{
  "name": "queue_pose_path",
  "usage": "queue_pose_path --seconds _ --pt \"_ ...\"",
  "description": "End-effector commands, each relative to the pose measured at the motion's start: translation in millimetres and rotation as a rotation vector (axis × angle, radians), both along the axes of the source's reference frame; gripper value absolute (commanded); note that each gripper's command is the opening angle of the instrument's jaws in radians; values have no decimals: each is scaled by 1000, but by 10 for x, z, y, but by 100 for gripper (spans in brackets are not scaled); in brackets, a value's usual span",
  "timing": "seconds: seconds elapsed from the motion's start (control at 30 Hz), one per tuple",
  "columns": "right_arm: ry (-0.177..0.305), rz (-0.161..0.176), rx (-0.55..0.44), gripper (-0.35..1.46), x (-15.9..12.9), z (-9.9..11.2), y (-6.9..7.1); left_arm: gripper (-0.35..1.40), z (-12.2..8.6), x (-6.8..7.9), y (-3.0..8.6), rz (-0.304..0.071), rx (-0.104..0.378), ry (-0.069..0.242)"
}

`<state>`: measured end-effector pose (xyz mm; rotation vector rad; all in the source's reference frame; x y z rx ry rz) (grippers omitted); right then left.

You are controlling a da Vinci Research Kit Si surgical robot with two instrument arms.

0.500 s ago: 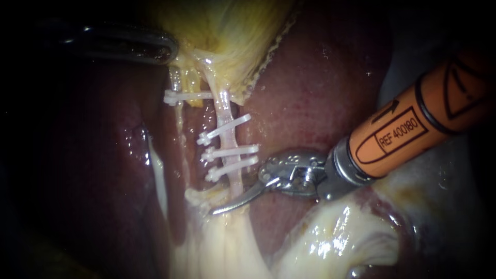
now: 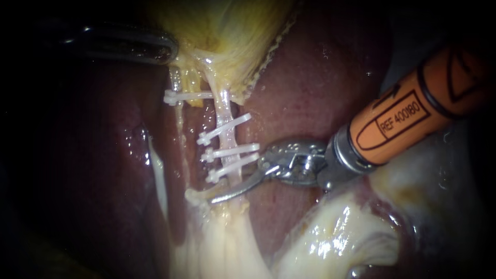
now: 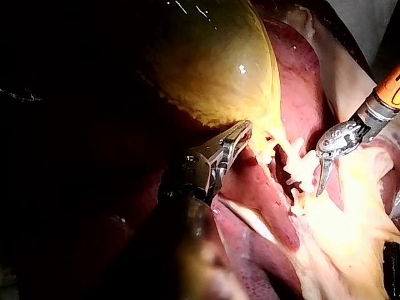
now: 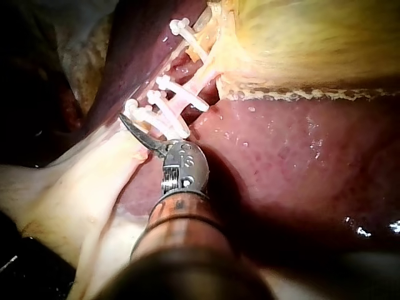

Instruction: Go to the cutting position right tube

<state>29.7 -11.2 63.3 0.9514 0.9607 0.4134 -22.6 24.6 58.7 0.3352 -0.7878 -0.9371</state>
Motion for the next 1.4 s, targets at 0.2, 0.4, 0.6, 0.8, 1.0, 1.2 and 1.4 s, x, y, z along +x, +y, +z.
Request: queue_pose_path --seconds 0.2,0.4,0.6,0.8,1.0,1.2,1.4 --pt "-15 53 -3 143 -4 -4 32 -35 0 0 0 1 1 -1" --pt "-10 58 -12 143 -6 -6 44 -35 0 1 0 1 1 -1" --pt "-3 62 -9 143 -5 -9 43 -35 -1 1 0 1 1 -1" --pt "36 78 8 143 -4 -14 40 -35 -1 1 -1 1 1 -1" --pt "65 60 38 143 -11 -31 48 -35 -2 2 -1 1 1 -1" --pt "46 41 42 137 -21 -44 63 -35 -2 1 -1 1 1 -1" --pt "47 28 40 137 -15 -38 56 -35 -2 1 -1 1 1 -1"
